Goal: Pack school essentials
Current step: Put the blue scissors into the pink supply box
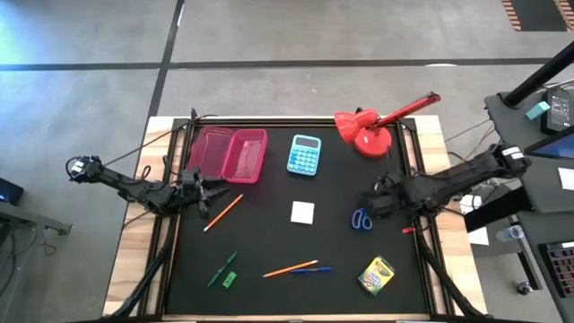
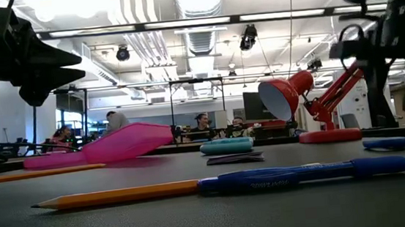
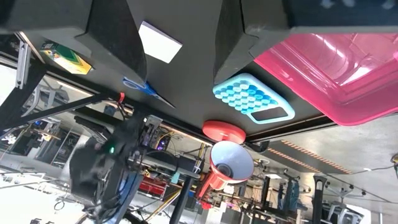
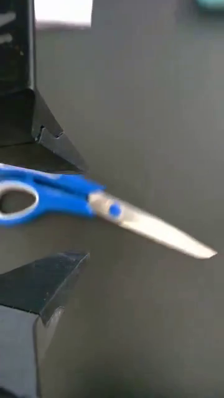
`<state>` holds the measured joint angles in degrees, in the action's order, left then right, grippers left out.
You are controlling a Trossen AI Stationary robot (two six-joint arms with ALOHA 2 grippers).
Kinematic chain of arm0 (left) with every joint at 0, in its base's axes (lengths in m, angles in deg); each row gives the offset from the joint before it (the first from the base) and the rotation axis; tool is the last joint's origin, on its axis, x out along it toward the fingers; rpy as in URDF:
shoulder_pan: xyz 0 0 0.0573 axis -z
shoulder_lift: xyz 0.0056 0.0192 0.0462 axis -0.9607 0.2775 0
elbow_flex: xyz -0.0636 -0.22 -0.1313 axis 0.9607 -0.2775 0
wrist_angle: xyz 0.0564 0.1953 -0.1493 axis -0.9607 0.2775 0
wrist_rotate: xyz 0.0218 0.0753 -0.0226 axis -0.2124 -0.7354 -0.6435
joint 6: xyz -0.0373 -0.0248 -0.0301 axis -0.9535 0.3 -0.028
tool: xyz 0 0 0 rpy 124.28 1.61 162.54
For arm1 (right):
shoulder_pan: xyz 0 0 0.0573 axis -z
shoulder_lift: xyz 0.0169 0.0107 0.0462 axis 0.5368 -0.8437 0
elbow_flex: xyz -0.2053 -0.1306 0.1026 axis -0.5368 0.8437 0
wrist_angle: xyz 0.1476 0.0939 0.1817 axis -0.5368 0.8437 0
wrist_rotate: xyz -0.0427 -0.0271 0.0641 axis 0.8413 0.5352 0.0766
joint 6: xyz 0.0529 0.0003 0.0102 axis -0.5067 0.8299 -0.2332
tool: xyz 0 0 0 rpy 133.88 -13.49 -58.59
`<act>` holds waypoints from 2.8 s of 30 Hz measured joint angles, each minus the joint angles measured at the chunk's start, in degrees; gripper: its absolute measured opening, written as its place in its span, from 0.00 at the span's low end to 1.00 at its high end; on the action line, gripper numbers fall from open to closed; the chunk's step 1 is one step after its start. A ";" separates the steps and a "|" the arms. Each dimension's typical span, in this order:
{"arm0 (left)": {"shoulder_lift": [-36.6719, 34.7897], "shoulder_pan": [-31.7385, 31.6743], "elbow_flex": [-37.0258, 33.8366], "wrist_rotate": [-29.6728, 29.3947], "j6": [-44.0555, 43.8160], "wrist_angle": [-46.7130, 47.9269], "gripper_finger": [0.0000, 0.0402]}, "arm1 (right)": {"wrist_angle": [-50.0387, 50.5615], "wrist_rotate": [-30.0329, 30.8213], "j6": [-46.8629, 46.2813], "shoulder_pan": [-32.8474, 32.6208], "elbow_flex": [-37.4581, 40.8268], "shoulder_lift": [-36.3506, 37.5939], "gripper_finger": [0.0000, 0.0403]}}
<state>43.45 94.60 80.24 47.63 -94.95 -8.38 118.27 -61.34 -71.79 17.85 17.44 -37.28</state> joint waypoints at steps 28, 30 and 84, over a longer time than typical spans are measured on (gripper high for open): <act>0.22 0.00 0.00 0.24 0.00 -0.02 0.42 | -4.89 -3.06 -3.43 0.02 -3.44 -11.24 0.40; 0.22 0.00 0.00 0.22 0.00 -0.02 0.42 | -6.51 -2.89 -4.37 0.02 -3.44 -11.42 0.39; 0.23 -0.02 0.00 0.15 0.00 -0.02 0.42 | -1.75 -5.02 0.70 3.80 -11.37 -27.25 0.26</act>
<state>43.68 94.58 80.24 47.78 -94.95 -8.40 116.51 -66.36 -71.09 21.65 6.07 -64.53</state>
